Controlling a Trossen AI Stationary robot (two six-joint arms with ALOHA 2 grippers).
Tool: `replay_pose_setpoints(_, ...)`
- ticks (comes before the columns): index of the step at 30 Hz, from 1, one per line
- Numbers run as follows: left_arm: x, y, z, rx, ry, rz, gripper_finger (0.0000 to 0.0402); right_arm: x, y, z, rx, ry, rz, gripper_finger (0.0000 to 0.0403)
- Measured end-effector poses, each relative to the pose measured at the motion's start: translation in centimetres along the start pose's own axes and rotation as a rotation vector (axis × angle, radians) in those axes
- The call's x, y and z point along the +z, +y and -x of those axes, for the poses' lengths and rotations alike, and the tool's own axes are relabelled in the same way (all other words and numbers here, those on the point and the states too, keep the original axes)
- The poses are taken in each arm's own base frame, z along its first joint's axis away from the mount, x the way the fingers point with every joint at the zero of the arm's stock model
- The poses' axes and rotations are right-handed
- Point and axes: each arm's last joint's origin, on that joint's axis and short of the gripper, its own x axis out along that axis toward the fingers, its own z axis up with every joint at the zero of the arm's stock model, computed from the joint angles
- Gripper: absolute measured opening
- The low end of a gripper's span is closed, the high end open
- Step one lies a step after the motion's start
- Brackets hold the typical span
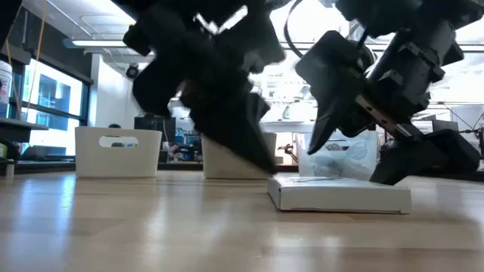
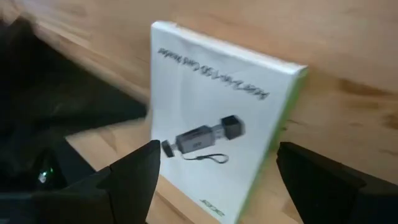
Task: Pick and place items into bin
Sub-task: Put the white card reader box into the gray bin
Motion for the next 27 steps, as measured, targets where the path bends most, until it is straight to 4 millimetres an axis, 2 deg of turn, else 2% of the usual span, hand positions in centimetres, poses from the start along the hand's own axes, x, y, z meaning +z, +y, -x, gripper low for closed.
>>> replay_pose_setpoints(3, -0.5, -0.1, -0.4, -0.017, 0.027, 0.004, 0.0, -0.1, 0.5, -0.8, -0.024, 0.022, 0.001, 0.0303)
replay_pose_setpoints(6, -0.6, -0.2, -0.6, -0.034, 0.027, 0.011, 0.0, -0.4, 0.7, -1.6, -0.074, 0.034, 0.01, 0.0278)
replay_pose_setpoints(22, -0.7, -0.2, -0.7, -0.035, 0.034, -0.03, 0.0, -0.6, 0.5, -2.0, -0.119, 0.003, 0.074, 0.0064)
replay_pose_setpoints(27, -0.7, -0.3, -0.7, -0.036, 0.037, -0.037, 0.0, -0.7, 0.5, -1.8, -0.116, 0.006, 0.097, 0.0022)
